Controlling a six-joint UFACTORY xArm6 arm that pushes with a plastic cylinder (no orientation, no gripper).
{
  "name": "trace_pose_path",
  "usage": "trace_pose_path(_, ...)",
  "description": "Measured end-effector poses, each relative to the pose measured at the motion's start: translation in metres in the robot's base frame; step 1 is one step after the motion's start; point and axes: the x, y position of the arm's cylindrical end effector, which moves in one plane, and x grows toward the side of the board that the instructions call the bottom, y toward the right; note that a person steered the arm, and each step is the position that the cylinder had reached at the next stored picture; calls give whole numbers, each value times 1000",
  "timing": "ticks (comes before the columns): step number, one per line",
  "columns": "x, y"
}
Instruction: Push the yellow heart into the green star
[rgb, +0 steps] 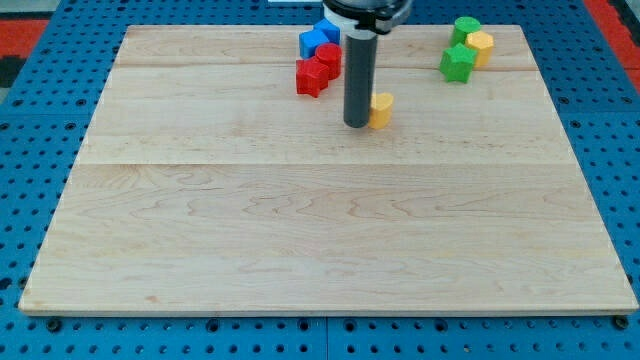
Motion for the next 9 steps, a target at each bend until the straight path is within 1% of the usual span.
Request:
trace_pose_path(1, 4, 24)
trace_pose_path(2, -26, 30)
trace_pose_path(3, -65, 30)
trace_pose_path(4, -90, 47)
trace_pose_path(6, -115, 66)
trace_pose_path(7, -119, 72)
trace_pose_path(8, -109, 74)
trace_pose_path(9, -89, 74)
